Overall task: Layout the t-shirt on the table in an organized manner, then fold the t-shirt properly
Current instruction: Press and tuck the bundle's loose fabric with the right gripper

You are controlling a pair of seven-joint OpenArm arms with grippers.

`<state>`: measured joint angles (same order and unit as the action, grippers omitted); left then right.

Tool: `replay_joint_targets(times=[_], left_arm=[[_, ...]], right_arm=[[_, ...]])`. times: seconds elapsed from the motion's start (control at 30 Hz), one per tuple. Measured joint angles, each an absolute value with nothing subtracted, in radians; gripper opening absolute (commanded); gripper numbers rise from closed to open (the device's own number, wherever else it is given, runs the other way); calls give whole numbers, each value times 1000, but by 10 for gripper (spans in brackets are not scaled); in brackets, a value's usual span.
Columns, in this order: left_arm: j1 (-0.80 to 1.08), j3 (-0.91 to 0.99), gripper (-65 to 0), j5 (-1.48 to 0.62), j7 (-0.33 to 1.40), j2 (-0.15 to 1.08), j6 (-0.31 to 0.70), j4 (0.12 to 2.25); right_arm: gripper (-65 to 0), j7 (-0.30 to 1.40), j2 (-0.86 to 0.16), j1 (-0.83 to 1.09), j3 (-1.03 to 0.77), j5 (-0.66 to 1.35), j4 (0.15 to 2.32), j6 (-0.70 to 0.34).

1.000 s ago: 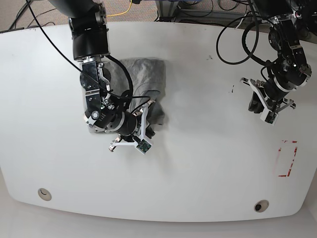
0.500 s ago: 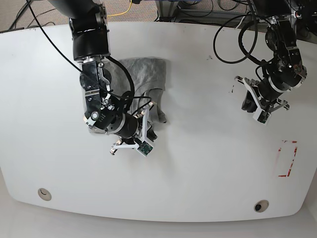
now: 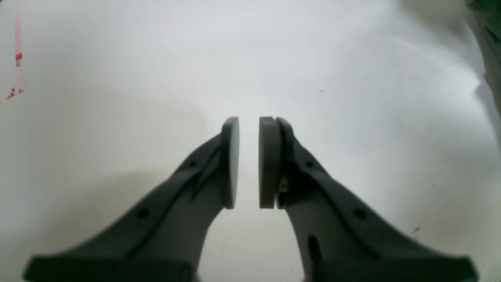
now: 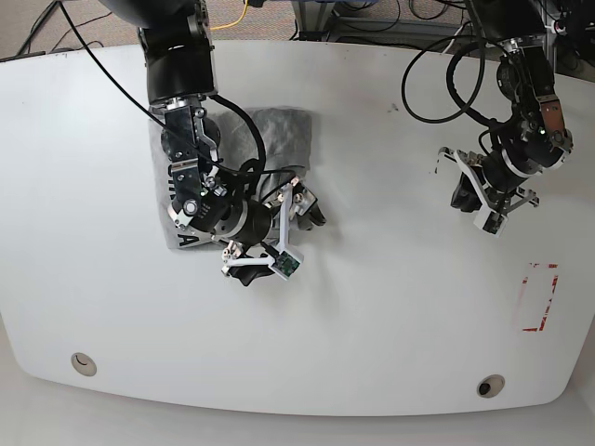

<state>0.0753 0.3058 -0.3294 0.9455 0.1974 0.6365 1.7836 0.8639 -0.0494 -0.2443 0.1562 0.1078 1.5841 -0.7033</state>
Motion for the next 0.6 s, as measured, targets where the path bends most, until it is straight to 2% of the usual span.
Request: replay_joint_targets(times=[0.47, 0.6], left_arm=[[75, 305, -569, -329, 949, 197, 636, 1775], [74, 306, -569, -324, 949, 198, 636, 1760]], right_arm=[[-235, 846, -61, -313, 239, 101, 1390, -699], [-314, 787, -65, -321, 243, 104, 1339, -699]])
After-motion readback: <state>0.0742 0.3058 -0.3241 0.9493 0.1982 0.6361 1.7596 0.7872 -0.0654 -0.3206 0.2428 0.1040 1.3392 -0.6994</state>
